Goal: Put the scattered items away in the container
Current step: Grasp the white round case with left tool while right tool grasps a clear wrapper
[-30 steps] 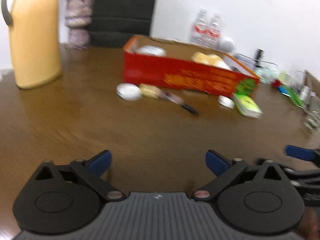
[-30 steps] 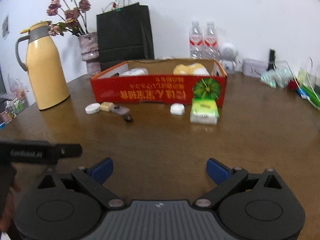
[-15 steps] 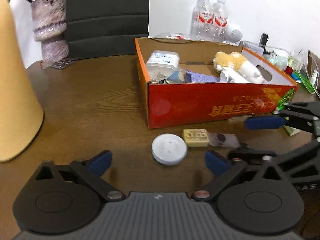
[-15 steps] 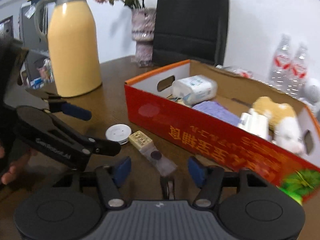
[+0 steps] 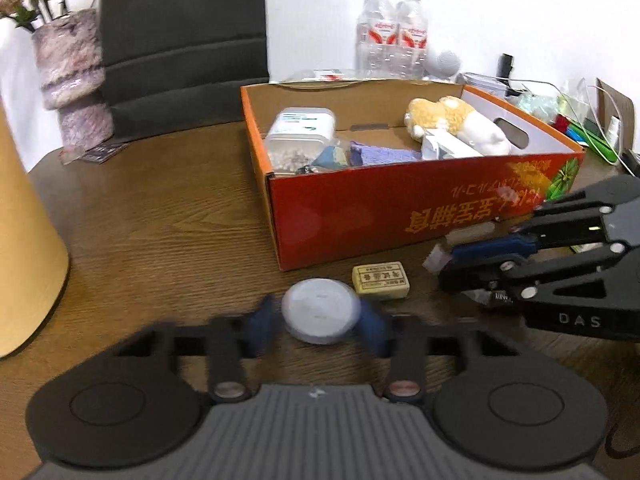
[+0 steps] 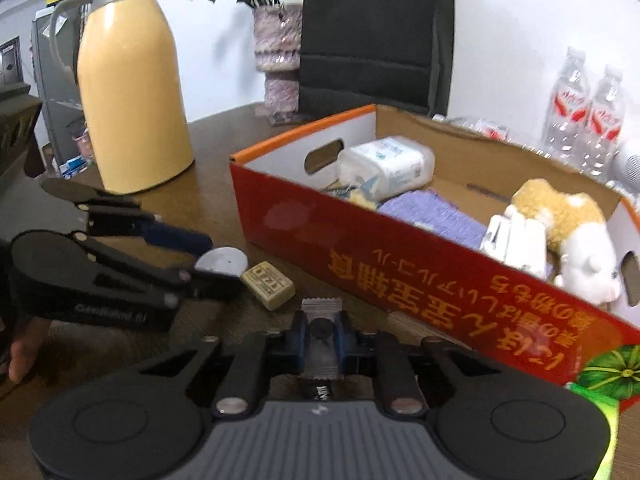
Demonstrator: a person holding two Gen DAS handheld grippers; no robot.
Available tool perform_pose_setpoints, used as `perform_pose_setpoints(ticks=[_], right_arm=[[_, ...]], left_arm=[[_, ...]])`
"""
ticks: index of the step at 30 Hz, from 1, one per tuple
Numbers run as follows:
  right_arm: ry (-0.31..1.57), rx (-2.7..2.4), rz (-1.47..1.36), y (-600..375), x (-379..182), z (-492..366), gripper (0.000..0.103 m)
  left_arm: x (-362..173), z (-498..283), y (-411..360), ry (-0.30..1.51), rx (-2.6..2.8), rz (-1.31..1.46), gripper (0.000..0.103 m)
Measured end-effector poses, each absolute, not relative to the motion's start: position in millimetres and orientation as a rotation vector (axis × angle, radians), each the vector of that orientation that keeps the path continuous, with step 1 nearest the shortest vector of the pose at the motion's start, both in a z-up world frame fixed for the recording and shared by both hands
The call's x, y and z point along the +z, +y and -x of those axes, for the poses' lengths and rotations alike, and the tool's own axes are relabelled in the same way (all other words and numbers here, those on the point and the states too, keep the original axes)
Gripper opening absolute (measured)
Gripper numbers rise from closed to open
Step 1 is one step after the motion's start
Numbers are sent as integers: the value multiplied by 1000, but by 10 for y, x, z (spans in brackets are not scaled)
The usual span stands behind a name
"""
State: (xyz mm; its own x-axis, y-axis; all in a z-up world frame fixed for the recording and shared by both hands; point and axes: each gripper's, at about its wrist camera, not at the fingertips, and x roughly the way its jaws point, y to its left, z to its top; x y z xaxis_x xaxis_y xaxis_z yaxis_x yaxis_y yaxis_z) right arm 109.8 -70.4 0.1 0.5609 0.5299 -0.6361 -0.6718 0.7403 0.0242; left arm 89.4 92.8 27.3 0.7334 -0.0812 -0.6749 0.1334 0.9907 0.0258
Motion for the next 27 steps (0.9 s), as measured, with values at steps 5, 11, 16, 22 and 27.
perform_pose_setpoints(ticks=[5, 11, 16, 22, 27], right_arm=[[580, 682, 189, -907, 315, -903, 12], [579, 614, 74, -1429, 397, -381, 12], [674, 572, 32, -1631, 124, -109, 12], [640, 549, -8, -1819, 188, -46, 12], [580, 565, -9, -1790, 502, -287, 12]], left_arm=[[334, -646, 878, 706, -28, -29, 40], [533, 79, 609, 611, -35, 112, 40], [549, 192, 340, 630, -95, 124, 40], [641, 140, 190, 608, -122, 99, 40], [923, -238, 308, 551, -98, 53, 40]])
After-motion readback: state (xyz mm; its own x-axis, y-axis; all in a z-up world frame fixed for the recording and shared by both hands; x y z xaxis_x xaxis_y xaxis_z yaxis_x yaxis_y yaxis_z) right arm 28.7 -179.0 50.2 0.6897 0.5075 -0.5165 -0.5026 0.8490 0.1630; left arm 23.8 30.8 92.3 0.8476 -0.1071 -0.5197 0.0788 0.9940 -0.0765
